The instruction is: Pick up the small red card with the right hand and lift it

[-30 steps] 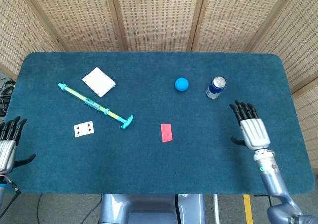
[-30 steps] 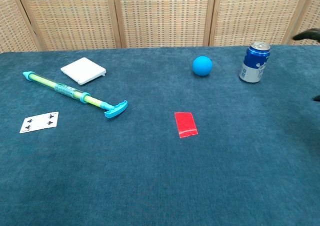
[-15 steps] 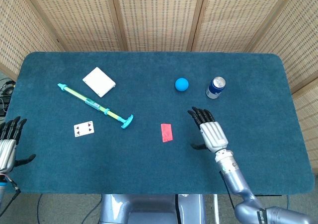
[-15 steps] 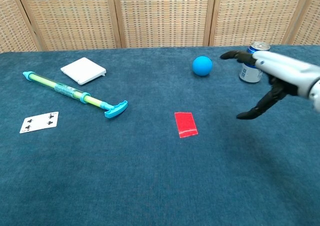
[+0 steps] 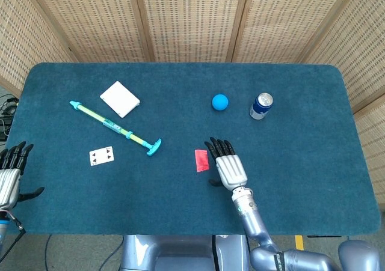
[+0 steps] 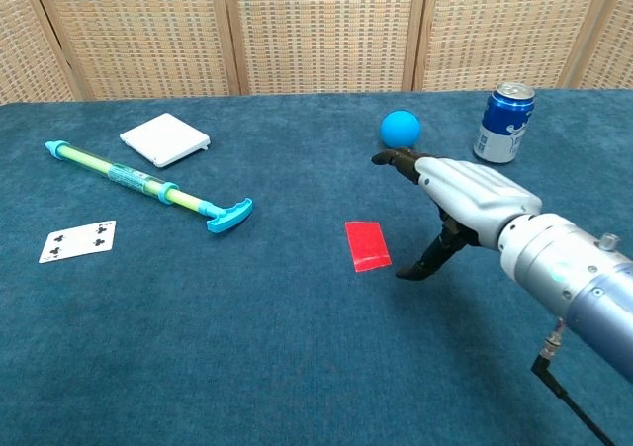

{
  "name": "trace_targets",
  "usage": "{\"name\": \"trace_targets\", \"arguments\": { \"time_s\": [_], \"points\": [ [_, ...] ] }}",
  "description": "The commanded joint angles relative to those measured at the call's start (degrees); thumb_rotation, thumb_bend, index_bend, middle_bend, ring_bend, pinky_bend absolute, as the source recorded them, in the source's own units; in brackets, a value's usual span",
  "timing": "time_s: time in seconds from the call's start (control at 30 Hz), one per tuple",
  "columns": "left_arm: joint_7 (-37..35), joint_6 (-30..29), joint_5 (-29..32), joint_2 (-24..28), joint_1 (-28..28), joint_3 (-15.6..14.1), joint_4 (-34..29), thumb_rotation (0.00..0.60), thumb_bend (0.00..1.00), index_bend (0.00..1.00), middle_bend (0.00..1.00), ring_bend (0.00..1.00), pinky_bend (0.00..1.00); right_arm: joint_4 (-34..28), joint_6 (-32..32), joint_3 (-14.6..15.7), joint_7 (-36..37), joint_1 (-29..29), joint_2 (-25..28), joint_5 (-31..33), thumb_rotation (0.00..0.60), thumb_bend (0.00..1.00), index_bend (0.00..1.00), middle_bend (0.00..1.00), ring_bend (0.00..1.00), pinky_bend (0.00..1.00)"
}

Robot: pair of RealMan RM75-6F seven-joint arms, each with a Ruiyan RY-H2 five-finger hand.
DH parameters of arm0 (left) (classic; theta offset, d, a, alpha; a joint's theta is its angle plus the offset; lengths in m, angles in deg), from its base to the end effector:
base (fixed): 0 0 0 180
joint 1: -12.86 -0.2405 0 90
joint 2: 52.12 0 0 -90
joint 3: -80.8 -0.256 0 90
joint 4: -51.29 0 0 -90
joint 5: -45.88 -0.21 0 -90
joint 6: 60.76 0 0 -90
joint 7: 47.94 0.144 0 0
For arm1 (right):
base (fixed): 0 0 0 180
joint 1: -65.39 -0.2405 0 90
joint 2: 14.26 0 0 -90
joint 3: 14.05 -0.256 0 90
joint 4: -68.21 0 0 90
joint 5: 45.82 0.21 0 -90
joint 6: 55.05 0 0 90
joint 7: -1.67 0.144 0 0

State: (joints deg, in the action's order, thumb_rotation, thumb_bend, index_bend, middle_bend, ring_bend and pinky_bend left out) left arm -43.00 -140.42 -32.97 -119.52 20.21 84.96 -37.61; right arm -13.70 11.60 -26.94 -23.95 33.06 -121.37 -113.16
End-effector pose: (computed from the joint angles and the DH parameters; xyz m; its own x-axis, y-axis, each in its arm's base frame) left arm -0.3293 0.1995 0.1438 0.4558 0.0628 0.8879 0.8853 0.0719 -0.4595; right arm -0.1280 -0.2896 -0.0744 0.2512 -0.2070 0.9455 -0.9490 -0.2452 0.1984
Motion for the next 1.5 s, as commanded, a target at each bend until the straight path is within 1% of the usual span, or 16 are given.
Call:
{"name": "trace_targets", "arguments": {
  "time_s": [0.03,0.27,0.47,0.67,1.1,1.4,1.43,1.5],
  "points": [
    [-0.27,0.12,0.42,-0.01,0.0,0.17,0.14,0.6,0.07,0.0,0.0,0.0,0.0,3.93,0.42,-0.23,-2.03,-1.19,-3.5,1.15,0.6,0.23,0.03,0.0,0.0,0.0],
    [-0.86,0.56,0.68,-0.05,0.16,0.2,0.44,0.6,0.07,0.0,0.0,0.0,0.0,8.68,0.02,-1.29,-3.25,-2.55,-7.64,2.57,0.6,0.24,0.03,0.0,0.0,0.0],
    [-0.96,0.94,0.74,-0.17,0.29,0.08,0.69,0.6,0.07,0.0,0.0,0.0,0.0,12.16,-0.05,-1.98,-3.55,-3.61,-9.66,2.47,0.6,0.28,0.03,0.0,0.0,0.0],
    [-0.94,1.05,0.92,-0.28,0.35,0.1,0.83,0.6,0.07,0.0,0.0,0.0,0.0,13.84,-0.25,-2.36,-3.13,-4.05,-10.42,2.34,0.6,0.32,0.03,0.0,0.0,0.0],
    [-0.79,1.37,1.23,-0.34,0.49,0.07,0.87,0.6,0.07,0.0,0.0,0.0,0.0,15.84,-1.49,-3.05,-3.35,-5.03,-11.17,2.83,0.6,0.32,0.03,0.0,0.0,0.0],
    [-1.17,1.35,1.23,-0.26,0.48,0.05,0.9,0.6,0.07,0.0,0.0,0.0,0.0,19.91,-1.71,-3.38,-3.18,-6.15,-12.64,2.09,0.6,0.33,0.05,0.0,0.0,0.0],
    [-1.18,1.33,1.18,-0.26,0.47,0.02,0.9,0.6,0.07,0.0,0.0,0.0,0.0,20.34,-1.82,-3.42,-3.1,-6.29,-12.77,2.01,0.6,0.34,0.05,0.0,0.0,0.0],
    [-1.15,1.34,1.1,-0.26,0.48,-0.04,0.87,0.6,0.07,0.0,0.0,0.0,0.0,21.0,-2.02,-3.53,-2.93,-6.49,-12.99,1.97,0.6,0.42,0.06,0.0,0.0,0.0]
  ]
}}
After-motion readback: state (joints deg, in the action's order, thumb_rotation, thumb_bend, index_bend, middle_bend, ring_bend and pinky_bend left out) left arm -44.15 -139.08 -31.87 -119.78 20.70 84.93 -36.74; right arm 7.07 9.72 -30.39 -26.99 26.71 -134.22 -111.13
